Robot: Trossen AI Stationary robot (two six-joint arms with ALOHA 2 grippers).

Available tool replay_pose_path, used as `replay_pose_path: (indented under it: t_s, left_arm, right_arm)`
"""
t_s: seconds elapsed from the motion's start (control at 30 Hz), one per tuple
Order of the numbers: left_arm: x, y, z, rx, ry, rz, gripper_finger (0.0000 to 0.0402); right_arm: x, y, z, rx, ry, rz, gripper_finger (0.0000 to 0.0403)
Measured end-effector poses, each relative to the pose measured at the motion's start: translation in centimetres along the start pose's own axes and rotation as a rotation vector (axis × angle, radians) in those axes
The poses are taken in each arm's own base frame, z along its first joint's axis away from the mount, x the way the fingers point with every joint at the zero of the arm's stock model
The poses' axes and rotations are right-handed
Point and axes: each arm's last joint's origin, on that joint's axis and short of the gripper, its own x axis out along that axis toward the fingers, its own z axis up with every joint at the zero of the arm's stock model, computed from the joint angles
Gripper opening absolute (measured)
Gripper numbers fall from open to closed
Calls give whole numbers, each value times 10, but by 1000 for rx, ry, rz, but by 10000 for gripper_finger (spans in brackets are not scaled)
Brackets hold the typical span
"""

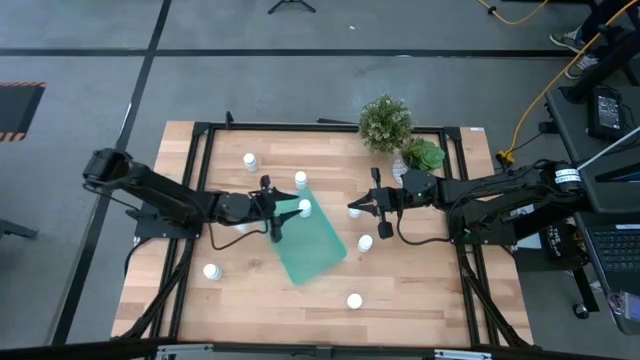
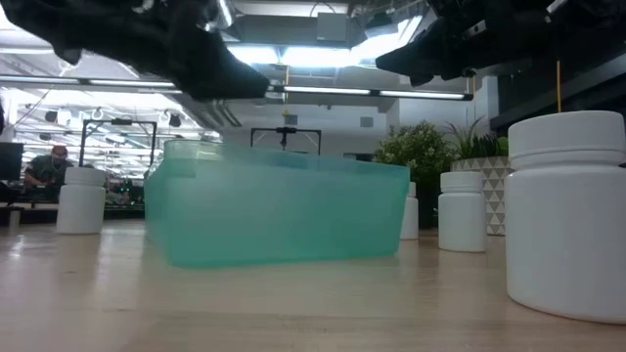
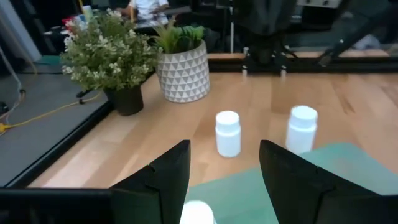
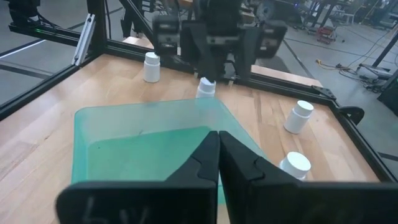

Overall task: Pick and place pill bottles into a basket
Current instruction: Put the white medicine bottle into the green bin

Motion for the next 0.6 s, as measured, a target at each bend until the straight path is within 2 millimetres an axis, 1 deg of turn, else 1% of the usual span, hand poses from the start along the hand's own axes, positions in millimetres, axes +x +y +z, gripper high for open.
replay_pose_path:
  t_s: [0.2, 0.3, 0.47, 0.53, 0.6]
  left_arm:
    - [-24, -1, 7, -10, 48, -54, 185]
    - [-34, -5, 7, -30, 75, -143, 185]
    - [-43, -18, 5, -33, 120, -370, 185]
    - [-45, -22, 2, 1, 137, -410, 185]
    - [-47, -23, -1, 30, 160, -403, 185]
  right_arm:
    - [0, 0, 0, 1, 1, -1, 19]
    - [0, 0, 0, 1, 1, -1, 16]
    - [0, 0, 0, 6, 2, 0, 10]
    - [0, 0, 0, 6, 2, 0, 9]
    - [0, 0, 0, 7, 2, 0, 10]
